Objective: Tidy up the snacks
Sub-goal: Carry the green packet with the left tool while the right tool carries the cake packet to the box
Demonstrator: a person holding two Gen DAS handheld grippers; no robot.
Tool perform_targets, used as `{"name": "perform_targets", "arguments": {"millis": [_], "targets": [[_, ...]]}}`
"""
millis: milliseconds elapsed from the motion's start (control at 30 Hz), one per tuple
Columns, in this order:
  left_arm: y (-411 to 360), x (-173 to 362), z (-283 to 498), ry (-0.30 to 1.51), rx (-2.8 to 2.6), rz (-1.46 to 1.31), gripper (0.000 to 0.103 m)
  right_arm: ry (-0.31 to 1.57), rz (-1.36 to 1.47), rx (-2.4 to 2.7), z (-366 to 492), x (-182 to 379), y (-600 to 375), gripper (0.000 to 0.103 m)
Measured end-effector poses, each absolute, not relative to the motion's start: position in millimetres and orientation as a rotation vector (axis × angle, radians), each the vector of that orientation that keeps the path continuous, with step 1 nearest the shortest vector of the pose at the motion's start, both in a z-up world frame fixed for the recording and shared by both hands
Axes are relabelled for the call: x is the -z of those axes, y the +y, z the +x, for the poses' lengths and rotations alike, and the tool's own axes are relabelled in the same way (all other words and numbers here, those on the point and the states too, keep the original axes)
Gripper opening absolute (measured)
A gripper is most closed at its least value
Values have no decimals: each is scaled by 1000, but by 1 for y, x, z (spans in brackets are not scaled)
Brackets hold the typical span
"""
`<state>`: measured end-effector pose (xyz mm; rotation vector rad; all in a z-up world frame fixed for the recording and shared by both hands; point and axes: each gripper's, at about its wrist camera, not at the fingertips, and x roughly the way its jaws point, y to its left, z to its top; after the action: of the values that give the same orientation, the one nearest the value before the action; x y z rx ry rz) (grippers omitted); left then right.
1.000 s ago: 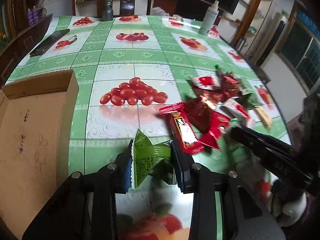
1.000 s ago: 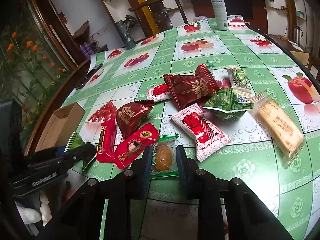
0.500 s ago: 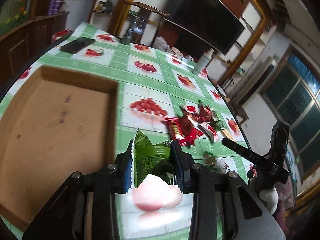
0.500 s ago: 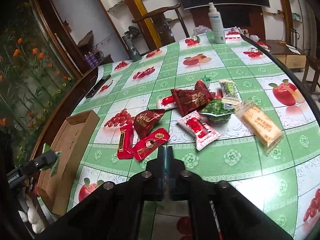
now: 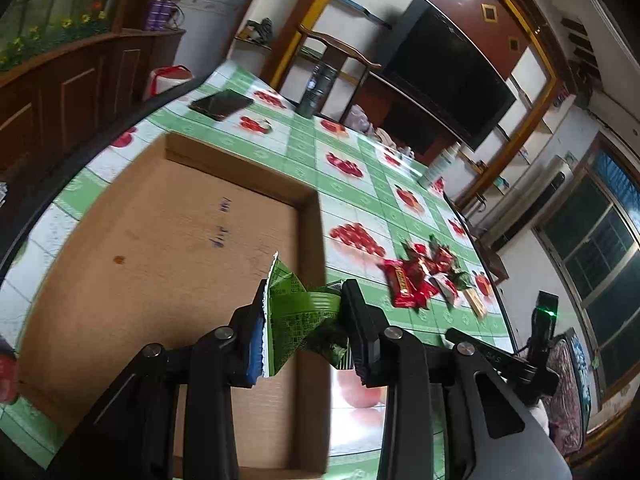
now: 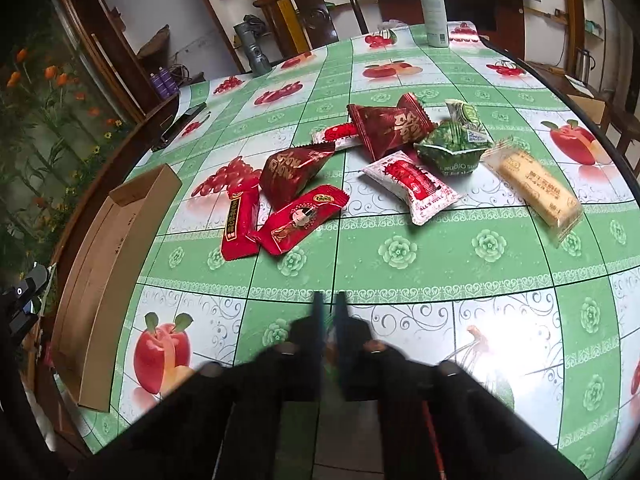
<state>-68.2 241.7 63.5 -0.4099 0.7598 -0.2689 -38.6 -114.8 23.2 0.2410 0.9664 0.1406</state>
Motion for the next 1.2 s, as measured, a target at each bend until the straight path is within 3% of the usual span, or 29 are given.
{"name": "perform_targets", "arguments": {"millis": [167, 233, 367, 767, 800, 867, 1200], "targets": [[258, -54, -69, 766, 256, -443, 32, 945, 250, -147, -43, -32, -113, 1], [262, -52, -70, 769, 258, -448, 32, 933, 278, -158, -48, -37, -117, 8], [267, -48, -70, 770, 245, -446, 32, 935, 192, -145, -67, -41, -114, 50], [274, -41, -72, 770, 235, -469, 32, 976, 70, -90, -78, -20, -98, 50], [275, -40, -72, 770, 233, -472, 32, 971, 72, -88, -79, -21, -98, 48], [276, -38, -72, 772, 231, -475, 32, 974, 82, -100, -79, -20, -99, 32], [286, -32, -71, 788, 135, -409, 32, 927, 142, -199, -84, -49, -84, 31]]}}
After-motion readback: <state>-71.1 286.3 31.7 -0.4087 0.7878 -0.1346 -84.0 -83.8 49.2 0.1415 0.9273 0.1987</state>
